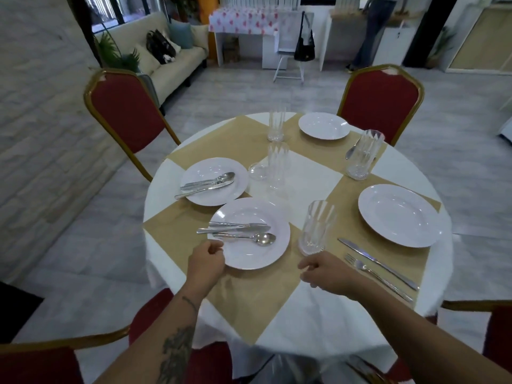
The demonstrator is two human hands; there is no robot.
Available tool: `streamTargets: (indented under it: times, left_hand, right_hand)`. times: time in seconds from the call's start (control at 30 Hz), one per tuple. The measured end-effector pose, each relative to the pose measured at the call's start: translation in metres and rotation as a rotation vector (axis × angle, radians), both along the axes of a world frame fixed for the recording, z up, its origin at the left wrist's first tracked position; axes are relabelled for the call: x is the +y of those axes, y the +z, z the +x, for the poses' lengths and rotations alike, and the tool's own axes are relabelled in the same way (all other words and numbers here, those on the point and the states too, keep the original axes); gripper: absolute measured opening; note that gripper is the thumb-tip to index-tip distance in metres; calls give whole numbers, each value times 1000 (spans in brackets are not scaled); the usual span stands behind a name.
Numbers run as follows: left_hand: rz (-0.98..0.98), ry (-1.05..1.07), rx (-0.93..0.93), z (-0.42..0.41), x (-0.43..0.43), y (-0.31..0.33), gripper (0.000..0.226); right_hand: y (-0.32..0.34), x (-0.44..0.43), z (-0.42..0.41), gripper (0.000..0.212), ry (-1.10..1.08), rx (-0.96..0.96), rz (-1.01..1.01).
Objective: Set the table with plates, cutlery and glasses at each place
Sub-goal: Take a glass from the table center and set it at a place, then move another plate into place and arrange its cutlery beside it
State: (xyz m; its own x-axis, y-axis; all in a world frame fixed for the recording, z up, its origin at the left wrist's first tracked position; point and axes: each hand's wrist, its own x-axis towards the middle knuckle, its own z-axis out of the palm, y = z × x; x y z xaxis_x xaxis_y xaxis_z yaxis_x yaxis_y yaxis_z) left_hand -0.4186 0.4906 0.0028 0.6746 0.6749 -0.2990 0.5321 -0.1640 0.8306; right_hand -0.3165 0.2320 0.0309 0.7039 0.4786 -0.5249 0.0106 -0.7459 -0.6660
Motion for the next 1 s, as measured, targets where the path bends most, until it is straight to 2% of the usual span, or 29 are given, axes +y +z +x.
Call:
streamTargets:
  times: [0.13, 0.23, 0.33, 0.4, 0.53, 0.73, 1.0]
  left_hand:
    - [-133, 91, 60, -12, 18, -7, 23]
    - [-255, 118, 83, -6, 23, -16, 34]
    - [-390, 149, 76, 5, 29, -34, 55]
    - [-433, 155, 42, 13, 30, -44, 58]
    - [-399, 121, 29, 22, 36, -52, 50]
    - [-269, 37, 168, -3, 48, -25, 32]
    - [-380, -38, 266, -35, 65, -17, 17]
  right_hand:
    - [-20, 35, -9, 40, -246, 206, 94]
    - [-33, 56, -9, 20, -439, 314, 235]
    - [-40, 76, -5, 11, -653, 423, 388]
    - [-46, 85, 0, 14, -744, 424, 386]
    - [-52, 97, 1, 19, -720, 309, 262]
    - [-53, 111, -12, 27, -601, 228, 186]
    - [-48, 119, -27, 24, -459, 142, 127]
